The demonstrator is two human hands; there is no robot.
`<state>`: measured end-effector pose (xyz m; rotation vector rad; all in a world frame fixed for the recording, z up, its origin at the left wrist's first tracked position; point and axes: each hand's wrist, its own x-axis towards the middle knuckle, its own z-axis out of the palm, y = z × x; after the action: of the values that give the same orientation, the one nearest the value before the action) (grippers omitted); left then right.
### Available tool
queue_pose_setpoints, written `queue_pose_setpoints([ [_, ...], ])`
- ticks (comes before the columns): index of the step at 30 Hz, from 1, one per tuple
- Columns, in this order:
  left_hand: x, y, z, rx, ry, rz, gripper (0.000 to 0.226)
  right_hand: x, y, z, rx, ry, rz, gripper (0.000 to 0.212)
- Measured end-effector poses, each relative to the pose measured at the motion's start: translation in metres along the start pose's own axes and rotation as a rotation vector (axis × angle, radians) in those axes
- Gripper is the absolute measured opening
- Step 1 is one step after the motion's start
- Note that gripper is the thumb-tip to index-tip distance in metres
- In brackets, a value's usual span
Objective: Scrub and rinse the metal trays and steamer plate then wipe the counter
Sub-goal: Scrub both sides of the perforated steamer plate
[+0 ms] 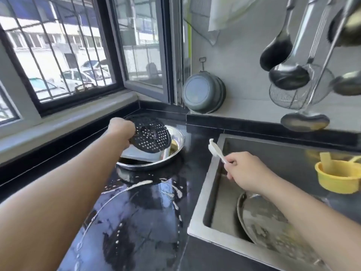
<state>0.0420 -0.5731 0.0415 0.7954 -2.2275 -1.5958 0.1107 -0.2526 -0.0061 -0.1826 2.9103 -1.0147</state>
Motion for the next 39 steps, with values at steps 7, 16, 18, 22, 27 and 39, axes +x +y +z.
queue_pose_setpoints([
  [7, -0.133, 0.011, 0.111, -0.566, -0.402, -0.193, 0.034, -0.037, 0.115, -0.096, -0.235, 0.180, 0.203, 0.018],
  [16, -0.241, -0.033, 0.284, -0.579, -0.527, -0.465, 0.032, -0.008, 0.224, -0.199, -0.543, 0.501, 0.449, 0.026],
  [18, -0.232, -0.045, 0.298, -0.589, -0.490, -0.490, 0.038, 0.017, 0.230, -0.210, -0.532, 0.529, 0.459, 0.035],
  [22, -0.221, -0.058, 0.313, -0.594, -0.487, -0.534, 0.033, 0.058, 0.235, -0.214, -0.523, 0.564, 0.489, 0.038],
  [27, -0.226, -0.059, 0.318, -0.513, -0.551, -0.508, 0.030, 0.073, 0.235, -0.203, -0.583, 0.643, 0.561, 0.019],
  [39, -0.236, -0.047, 0.307, -0.546, -0.650, -0.526, 0.033, 0.074, 0.239, -0.209, -0.479, 0.633, 0.509, 0.024],
])
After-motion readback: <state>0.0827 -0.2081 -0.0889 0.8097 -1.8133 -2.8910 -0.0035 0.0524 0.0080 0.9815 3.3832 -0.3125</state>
